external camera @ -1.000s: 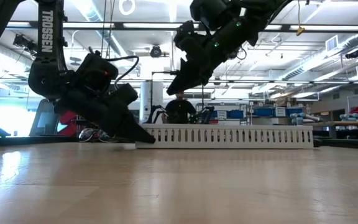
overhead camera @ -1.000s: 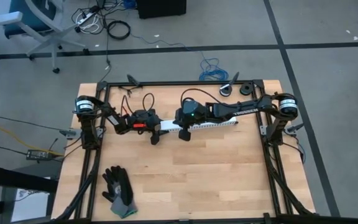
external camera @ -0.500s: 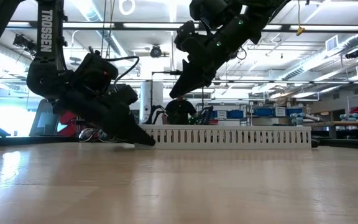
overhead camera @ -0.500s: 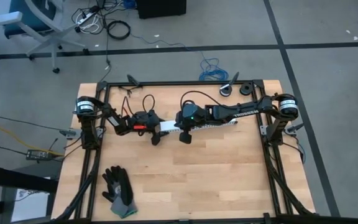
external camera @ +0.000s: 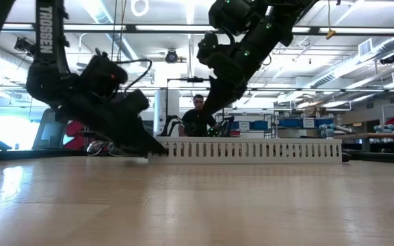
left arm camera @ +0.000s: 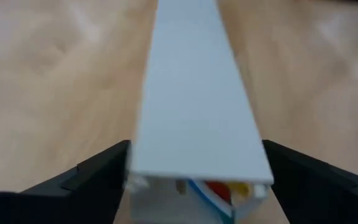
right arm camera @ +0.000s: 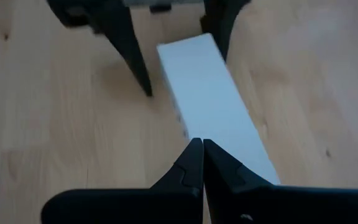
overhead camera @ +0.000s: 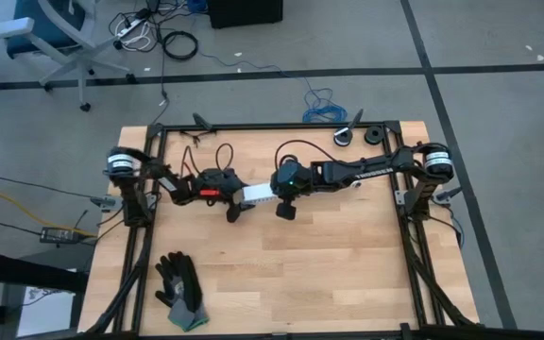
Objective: Ziptie cables
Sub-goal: Close the white cable duct with the cover, then return to Home Position
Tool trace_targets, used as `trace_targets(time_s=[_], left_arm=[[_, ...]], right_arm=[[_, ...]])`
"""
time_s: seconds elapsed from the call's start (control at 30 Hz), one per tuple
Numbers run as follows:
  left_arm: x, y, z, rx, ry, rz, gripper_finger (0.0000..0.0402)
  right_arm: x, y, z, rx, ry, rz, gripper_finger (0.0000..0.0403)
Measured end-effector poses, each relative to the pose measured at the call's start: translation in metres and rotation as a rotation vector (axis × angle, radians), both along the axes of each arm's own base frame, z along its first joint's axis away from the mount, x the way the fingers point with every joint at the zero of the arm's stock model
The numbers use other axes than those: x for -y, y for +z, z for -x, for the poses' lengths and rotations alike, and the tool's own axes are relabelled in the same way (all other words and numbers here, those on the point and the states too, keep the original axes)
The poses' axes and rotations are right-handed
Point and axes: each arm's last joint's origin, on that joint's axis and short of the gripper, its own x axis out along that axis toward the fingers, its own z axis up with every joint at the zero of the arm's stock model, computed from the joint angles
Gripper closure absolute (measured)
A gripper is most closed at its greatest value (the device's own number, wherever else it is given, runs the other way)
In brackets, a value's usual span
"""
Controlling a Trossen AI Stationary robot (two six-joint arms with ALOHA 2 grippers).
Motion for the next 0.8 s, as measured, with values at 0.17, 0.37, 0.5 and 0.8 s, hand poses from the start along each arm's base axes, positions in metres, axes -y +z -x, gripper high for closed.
trace_targets(time_s=[0.17,0.37,0.5,0.8], left_arm=[[0.004,0.029,0.013,0.047,-0.006,-0.031,0.0039],[0.009,0.064,0.034,0.025,-0.03,-0.089,0.0039],[0.013,0.084,0.048,0.04,-0.021,-0.143,0.0039],[0.021,0.1,0.082,0.163,0.023,-0.217,0.0039]], right_arm=[[0.001,-0.001,0.005,-0.047,-0.003,-0.004,0.0403],[0.004,0.016,0.019,-0.07,-0.013,-0.002,0.0403],[0.005,0.025,0.039,-0.032,-0.023,-0.001,0.0403],[0.009,-0.009,0.121,0.159,-0.186,-0.082,0.0403]])
